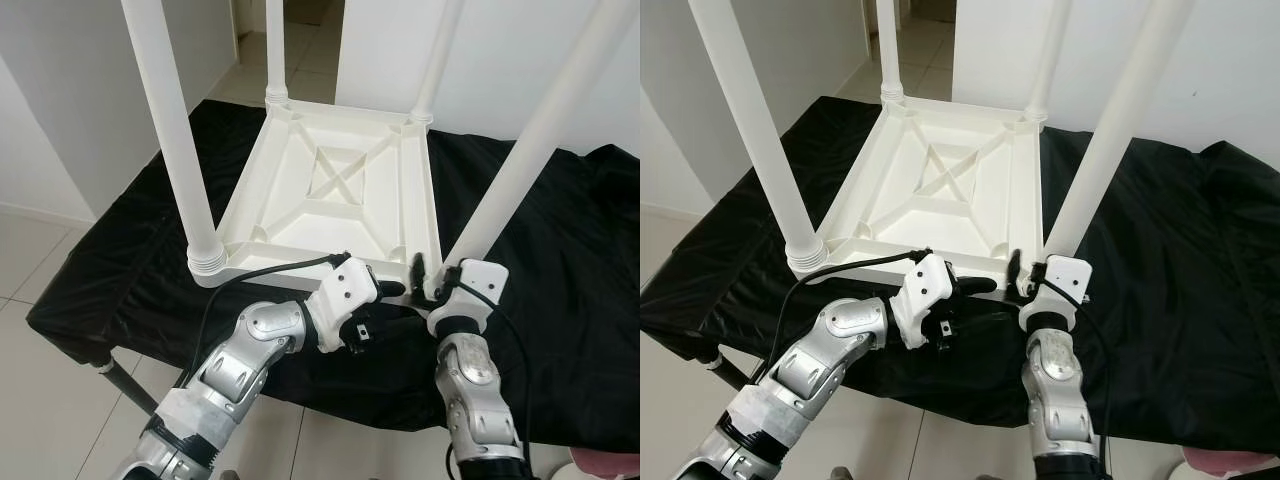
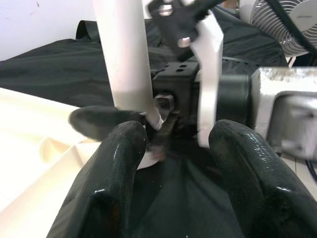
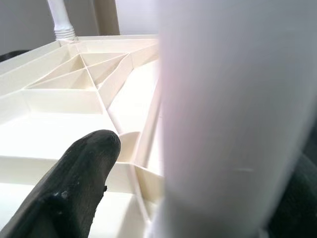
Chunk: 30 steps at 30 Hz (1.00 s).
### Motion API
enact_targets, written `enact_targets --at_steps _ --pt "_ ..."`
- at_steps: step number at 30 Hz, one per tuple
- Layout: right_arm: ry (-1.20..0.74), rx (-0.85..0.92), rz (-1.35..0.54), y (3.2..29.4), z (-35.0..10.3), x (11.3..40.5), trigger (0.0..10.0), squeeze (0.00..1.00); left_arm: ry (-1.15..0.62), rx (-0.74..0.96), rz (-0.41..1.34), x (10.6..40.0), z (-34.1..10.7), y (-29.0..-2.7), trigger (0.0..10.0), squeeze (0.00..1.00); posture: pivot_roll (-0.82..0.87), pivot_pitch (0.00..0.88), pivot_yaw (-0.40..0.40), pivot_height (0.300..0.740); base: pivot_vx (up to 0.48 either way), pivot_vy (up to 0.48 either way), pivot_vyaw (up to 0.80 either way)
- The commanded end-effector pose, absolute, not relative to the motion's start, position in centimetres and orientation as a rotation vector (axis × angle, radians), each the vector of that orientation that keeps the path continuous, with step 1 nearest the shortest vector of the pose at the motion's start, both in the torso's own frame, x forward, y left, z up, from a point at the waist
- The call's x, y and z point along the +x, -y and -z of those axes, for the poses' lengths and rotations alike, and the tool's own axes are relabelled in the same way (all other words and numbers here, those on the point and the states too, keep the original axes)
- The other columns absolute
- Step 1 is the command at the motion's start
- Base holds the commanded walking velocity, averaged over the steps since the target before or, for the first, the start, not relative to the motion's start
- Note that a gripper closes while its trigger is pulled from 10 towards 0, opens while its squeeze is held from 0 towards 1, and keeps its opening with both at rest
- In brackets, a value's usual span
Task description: Building children table
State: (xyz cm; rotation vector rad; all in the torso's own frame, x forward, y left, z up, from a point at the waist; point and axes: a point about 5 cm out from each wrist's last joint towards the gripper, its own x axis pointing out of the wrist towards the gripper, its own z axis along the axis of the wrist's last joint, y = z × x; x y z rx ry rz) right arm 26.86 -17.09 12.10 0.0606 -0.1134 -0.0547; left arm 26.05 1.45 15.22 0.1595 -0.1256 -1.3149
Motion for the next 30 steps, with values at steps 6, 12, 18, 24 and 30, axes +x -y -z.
enact_targets --at_steps 6,12,18,24,30 --pt "0.105 -0.021 -0.163 18.7 -11.9 27.0 10.0 0.0 0.118 0.168 1.335 25.9 -15.2 -1.2 10.0 0.0 -0.08 0.0 -0.032 0.74 0.0 0.0 0.0" --pt "0.097 -0.073 -0.29 19.7 -12.2 27.7 10.0 0.0 0.121 0.173 1.335 26.0 -15.3 -1.3 10.0 0.0 -0.08 0.0 -0.025 0.74 0.0 0.0 0.0" --pt "0.073 -0.108 -0.389 19.8 -12.0 28.2 10.0 0.0 0.12 0.176 1.338 26.0 -15.3 -1.3 10.0 0.0 -0.07 0.0 -0.021 0.74 0.0 0.0 0.0" --pt "-0.007 -0.169 -0.481 20.5 -10.9 29.5 0.0 0.0 0.128 0.182 1.339 26.3 -15.5 -1.2 10.0 0.0 -0.07 0.0 -0.027 0.74 0.0 0.0 0.0" --pt "-0.014 -0.163 -0.486 21.0 -10.8 29.8 0.0 0.0 0.129 0.182 1.334 26.3 -15.5 -1.3 10.0 0.0 -0.06 0.0 -0.029 0.74 0.0 0.0 0.0"
